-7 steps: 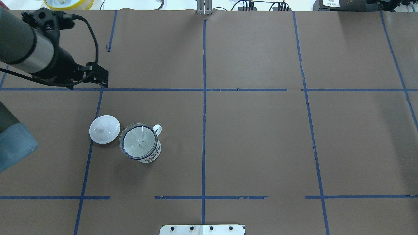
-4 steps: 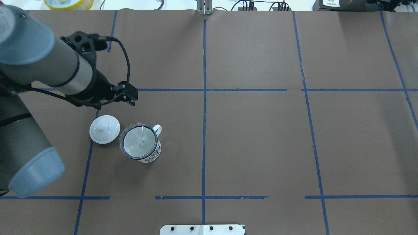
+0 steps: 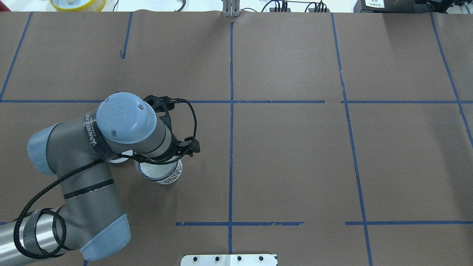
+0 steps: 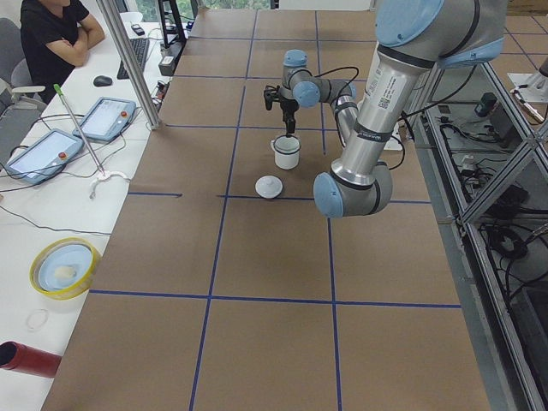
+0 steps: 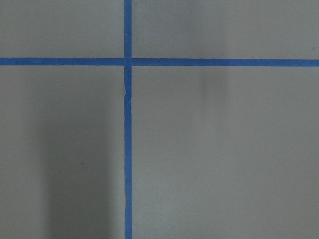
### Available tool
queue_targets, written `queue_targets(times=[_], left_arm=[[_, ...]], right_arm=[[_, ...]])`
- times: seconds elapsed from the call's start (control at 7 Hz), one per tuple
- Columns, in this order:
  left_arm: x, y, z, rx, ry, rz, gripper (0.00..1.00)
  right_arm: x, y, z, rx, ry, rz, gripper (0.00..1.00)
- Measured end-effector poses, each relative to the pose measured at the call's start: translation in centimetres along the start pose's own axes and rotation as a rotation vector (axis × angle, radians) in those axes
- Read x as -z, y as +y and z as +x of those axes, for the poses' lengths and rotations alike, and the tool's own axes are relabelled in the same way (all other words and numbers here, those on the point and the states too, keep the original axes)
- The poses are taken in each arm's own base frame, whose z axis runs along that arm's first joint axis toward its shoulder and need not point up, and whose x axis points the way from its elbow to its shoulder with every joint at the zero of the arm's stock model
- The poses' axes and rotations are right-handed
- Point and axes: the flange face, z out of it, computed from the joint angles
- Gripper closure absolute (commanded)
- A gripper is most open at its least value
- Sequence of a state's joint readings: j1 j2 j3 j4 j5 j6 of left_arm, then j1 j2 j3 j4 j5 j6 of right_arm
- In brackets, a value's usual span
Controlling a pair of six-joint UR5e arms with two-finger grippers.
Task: Remove funnel from cup
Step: 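Lower the left gripper and close it on the funnel rim, then lift the funnel up out of the mug with the left gripper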
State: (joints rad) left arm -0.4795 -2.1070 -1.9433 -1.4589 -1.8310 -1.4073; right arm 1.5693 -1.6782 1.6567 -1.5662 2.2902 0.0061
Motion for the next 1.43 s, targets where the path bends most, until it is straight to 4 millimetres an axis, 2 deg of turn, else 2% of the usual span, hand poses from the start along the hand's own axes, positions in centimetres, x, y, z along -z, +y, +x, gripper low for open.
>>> queue_targets(times=[0.14, 0.43, 0.71, 0.86, 1.14, 1.43], left_arm=[[-0.9, 0.1, 0.0, -0.002, -0.001, -0.002, 0.53], [-1.2, 0.1, 0.0, -0.007, 0.003, -0.001, 1.00], [-0.5, 0.1, -0.1, -0.009, 0.012, 0.003, 1.00], [0.6, -0.2, -0.3, -0.005, 0.020, 0.011, 1.00], [5.5, -0.6, -1.0, 0.000, 0.065, 0.039, 1.00], [11.7, -2.9, -3.2, -0.023, 0.147, 0.066, 1.00]], right_arm=[[0.0, 0.0, 0.0, 0.000, 0.000, 0.000, 0.00], [0.0, 0.0, 0.0, 0.000, 0.000, 0.000, 0.00], [0.0, 0.0, 0.0, 0.000, 0.000, 0.000, 0.00], [0.0, 0.0, 0.0, 0.000, 0.000, 0.000, 0.00], [0.0, 0.0, 0.0, 0.000, 0.000, 0.000, 0.00], [0.0, 0.0, 0.0, 0.000, 0.000, 0.000, 0.00]])
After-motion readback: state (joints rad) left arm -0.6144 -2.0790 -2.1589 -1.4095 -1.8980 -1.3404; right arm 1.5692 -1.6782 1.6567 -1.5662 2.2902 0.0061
